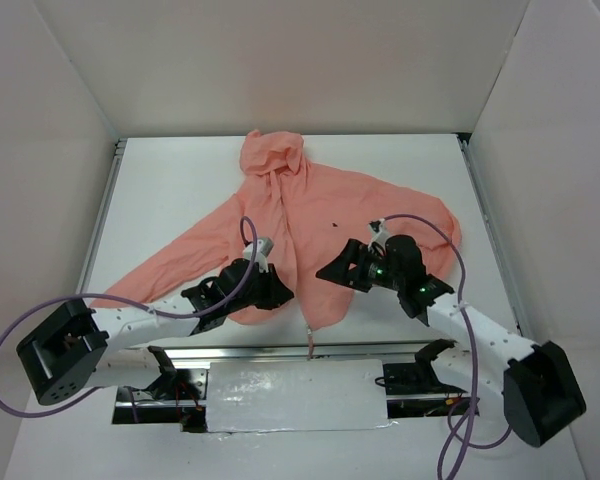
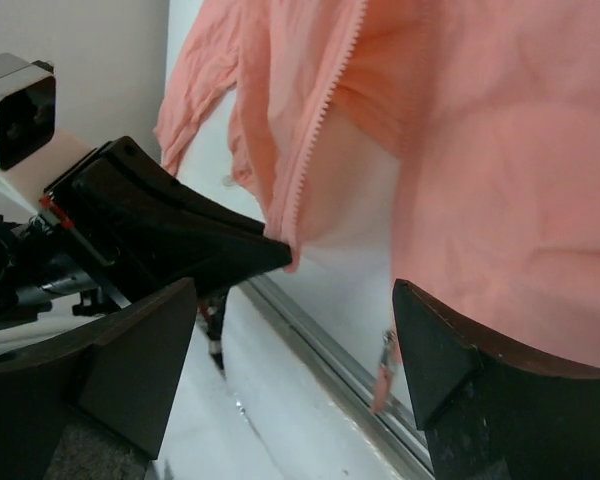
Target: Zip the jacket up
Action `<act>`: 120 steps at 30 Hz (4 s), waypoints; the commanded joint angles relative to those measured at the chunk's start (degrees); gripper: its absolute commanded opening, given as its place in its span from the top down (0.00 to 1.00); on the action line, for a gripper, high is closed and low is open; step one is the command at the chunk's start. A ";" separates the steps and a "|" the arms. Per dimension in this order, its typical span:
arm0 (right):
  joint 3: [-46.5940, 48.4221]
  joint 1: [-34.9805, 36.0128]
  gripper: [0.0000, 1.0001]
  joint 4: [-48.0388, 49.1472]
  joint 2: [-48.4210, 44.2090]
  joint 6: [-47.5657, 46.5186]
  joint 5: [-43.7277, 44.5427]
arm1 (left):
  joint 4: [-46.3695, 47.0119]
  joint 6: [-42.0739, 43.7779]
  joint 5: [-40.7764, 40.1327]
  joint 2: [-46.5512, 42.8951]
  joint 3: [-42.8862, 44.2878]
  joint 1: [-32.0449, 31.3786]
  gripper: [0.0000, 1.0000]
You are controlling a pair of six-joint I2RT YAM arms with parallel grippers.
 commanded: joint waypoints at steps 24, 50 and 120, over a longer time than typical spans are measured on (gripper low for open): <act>5.78 7.95 0.99 27.81 23.41 7.25 -10.39 | 18.42 -0.03 13.05 -1.46 -4.30 2.21 0.62; 9.83 8.04 1.00 16.56 22.27 -1.81 -8.28 | 18.77 2.25 14.62 -1.03 -6.41 2.73 0.42; 10.36 7.86 1.00 19.10 26.13 -0.75 -12.23 | 36.87 0.15 20.87 4.51 -11.59 5.72 0.81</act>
